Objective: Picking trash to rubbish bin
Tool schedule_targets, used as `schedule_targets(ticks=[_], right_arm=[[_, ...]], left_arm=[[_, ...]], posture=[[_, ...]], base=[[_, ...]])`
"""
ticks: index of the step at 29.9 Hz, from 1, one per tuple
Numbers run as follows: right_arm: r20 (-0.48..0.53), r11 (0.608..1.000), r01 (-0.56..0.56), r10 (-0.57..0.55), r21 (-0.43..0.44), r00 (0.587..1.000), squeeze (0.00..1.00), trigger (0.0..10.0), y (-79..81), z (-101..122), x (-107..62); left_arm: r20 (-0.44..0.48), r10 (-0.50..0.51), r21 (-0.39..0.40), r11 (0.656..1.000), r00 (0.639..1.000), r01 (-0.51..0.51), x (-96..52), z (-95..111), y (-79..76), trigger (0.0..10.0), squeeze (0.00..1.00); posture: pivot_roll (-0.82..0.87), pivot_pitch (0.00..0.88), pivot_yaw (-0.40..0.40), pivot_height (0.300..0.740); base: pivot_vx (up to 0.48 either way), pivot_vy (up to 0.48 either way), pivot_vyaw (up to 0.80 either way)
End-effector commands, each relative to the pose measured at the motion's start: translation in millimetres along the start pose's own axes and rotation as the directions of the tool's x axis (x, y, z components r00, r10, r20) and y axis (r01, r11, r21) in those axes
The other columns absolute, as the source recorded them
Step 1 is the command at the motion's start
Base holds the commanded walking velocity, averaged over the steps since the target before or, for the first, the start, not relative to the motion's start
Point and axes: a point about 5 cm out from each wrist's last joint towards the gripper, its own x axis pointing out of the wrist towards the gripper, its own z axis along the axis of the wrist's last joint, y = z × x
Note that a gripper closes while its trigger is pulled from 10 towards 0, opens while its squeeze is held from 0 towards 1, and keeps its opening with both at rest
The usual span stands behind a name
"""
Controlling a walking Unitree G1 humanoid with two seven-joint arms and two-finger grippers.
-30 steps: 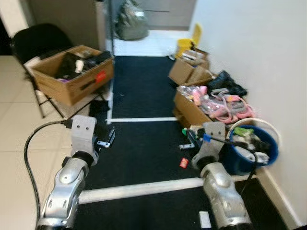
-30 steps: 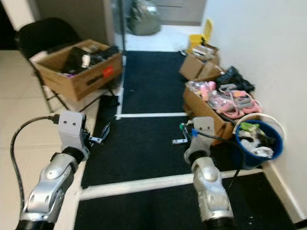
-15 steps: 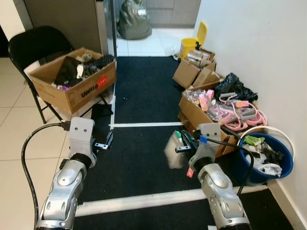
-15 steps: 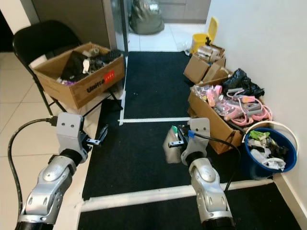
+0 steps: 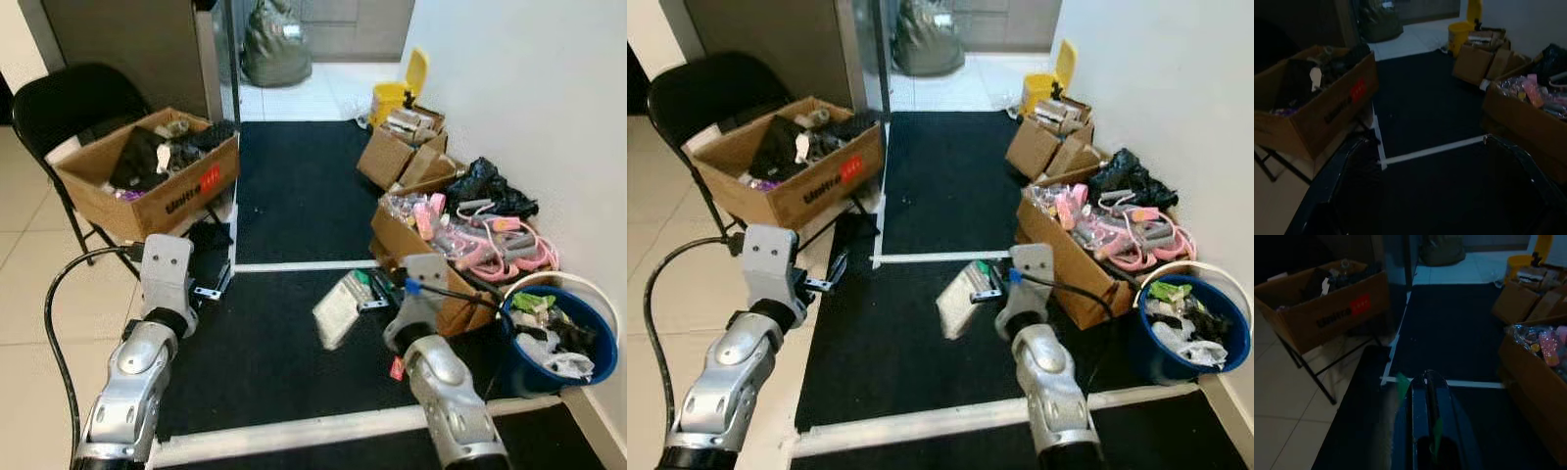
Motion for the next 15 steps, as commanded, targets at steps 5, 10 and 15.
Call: schedule_targets(ticks=[5, 10, 15], right_arm=[[-0.019, 1.0, 0.018, -0.018, 0.005, 1.0, 0.0, 10.0, 0.0, -5.2, 1.6], [-0.007, 0.999, 0.033, -0.033, 0.017, 0.999, 0.0, 10.0, -2.5, -3.1, 4.0], [-0.017, 0.999, 0.052, -0.052, 0.007, 0.999, 0.0, 10.0, -6.4, -4.7, 4.3]], left_arm=[[-0.026, 0.0, 0.006, 1.0, 1.0, 0.001, -1.0, -6.5, 2.8, 10.0, 0.0], [-0.023, -0.001, 0.007, 1.0, 1.0, 0.002, 0.4, -5.7, 2.6, 10.0, 0.0], [-0.022, -0.005, 0.008, 1.0, 1.0, 0.005, 0.8, -5.9, 2.5, 10.0, 0.0]], posture=[[-0.03, 0.074, -0.018, 0.74], [-0.02, 0.064, -0.019, 0.74], [-0.03, 0.069, -0.021, 0.74]], base=[[0.331, 0.0, 0.0], [0.333, 0.0, -0.53], [0.33, 0.0, -0.66]])
